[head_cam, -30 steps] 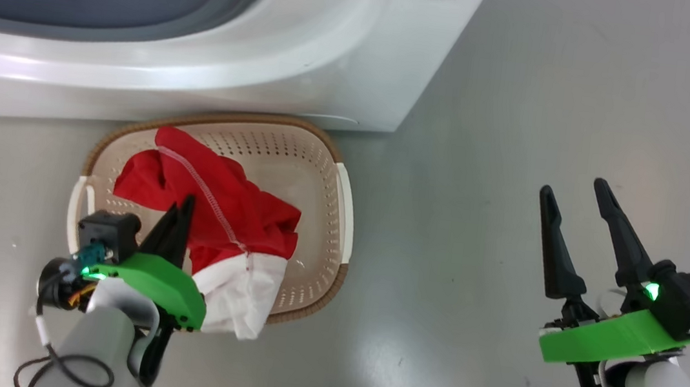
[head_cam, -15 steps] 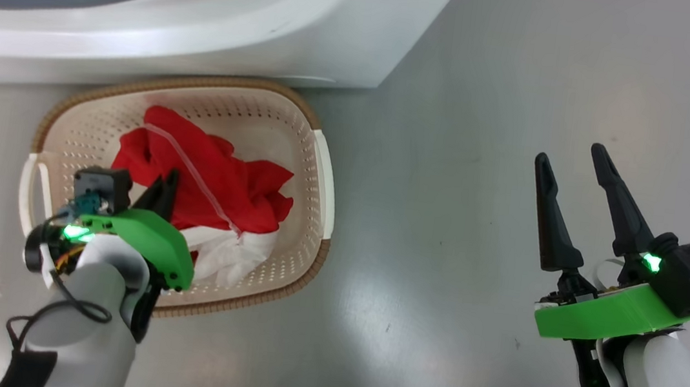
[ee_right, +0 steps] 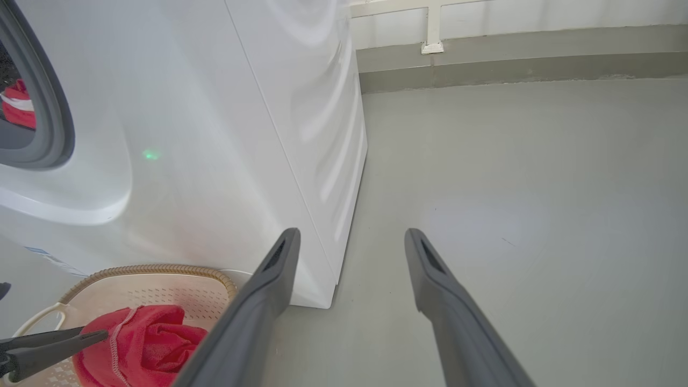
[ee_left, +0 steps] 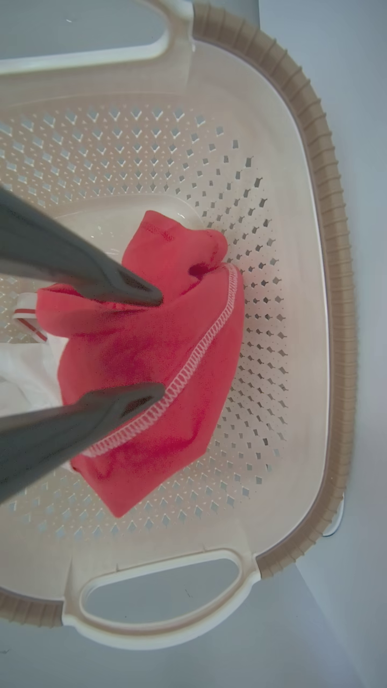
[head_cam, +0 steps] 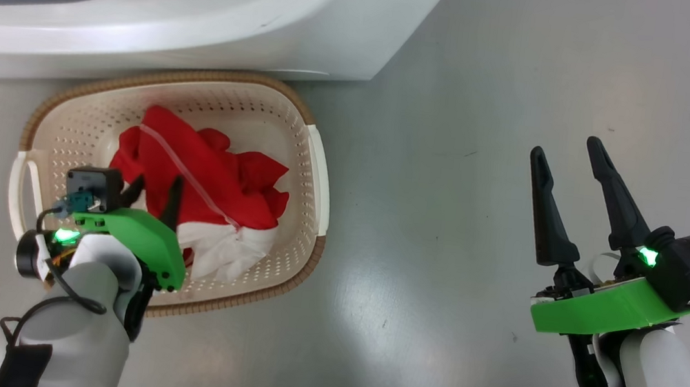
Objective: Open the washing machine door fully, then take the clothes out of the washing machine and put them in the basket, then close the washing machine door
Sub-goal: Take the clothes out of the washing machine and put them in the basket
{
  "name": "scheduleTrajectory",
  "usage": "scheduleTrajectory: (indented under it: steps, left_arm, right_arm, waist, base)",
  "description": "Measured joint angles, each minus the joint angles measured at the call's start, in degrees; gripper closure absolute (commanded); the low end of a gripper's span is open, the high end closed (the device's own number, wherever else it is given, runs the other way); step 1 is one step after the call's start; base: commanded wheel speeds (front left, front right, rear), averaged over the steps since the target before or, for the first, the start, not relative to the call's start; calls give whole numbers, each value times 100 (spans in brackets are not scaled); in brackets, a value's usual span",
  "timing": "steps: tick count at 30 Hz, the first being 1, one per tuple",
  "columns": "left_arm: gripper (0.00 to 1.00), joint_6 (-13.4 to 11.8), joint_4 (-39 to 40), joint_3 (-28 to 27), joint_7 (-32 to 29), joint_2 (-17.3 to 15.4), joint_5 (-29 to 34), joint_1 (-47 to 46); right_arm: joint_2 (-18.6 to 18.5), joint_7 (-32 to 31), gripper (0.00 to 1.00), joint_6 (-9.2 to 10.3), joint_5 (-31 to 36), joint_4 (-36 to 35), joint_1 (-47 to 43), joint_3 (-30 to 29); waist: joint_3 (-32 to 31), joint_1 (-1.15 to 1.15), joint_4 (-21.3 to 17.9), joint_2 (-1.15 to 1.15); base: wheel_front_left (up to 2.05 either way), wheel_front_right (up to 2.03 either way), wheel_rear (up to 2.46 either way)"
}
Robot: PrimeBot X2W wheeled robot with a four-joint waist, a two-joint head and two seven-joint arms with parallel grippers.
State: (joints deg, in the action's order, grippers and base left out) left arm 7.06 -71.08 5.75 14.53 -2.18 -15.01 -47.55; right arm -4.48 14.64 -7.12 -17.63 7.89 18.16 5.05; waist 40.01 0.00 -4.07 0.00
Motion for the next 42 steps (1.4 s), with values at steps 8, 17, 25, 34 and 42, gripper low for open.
scheduleTrajectory:
  steps: [8, 17, 25, 34, 42]
  left_arm:
    - [0, 1, 220, -57, 0, 10, -19, 81]
    - [0, 2, 864, -143, 0, 36, -21, 627]
    - [0, 4, 1640, -367, 1, 47, -12, 1215]
    - [0, 10, 2457, -605, 0, 55, 145, 1848]
    - [0, 11, 3248, -632, 0, 58, 214, 2402]
  right_arm:
    - [-9, -1, 0, 0, 0, 53, -7, -10]
    - [-82, 0, 0, 0, 1, 164, -157, 35]
    - [-180, -1, 0, 0, 0, 268, -422, 107]
    - [-250, -1, 0, 0, -15, 363, -772, 121]
    - [-272, -1, 0, 0, -41, 408, -1074, 111]
  waist:
    - [-193, 0, 52, 0]
    - [-639, 0, 138, 0]
    - [-1191, 0, 257, 0]
    - [-1714, 0, 381, 0]
    - [-2170, 0, 476, 0]
  base:
    - [0, 0, 0]
    - [0, 0, 0]
    - [0, 0, 0]
    - [0, 0, 0]
    - [0, 0, 0]
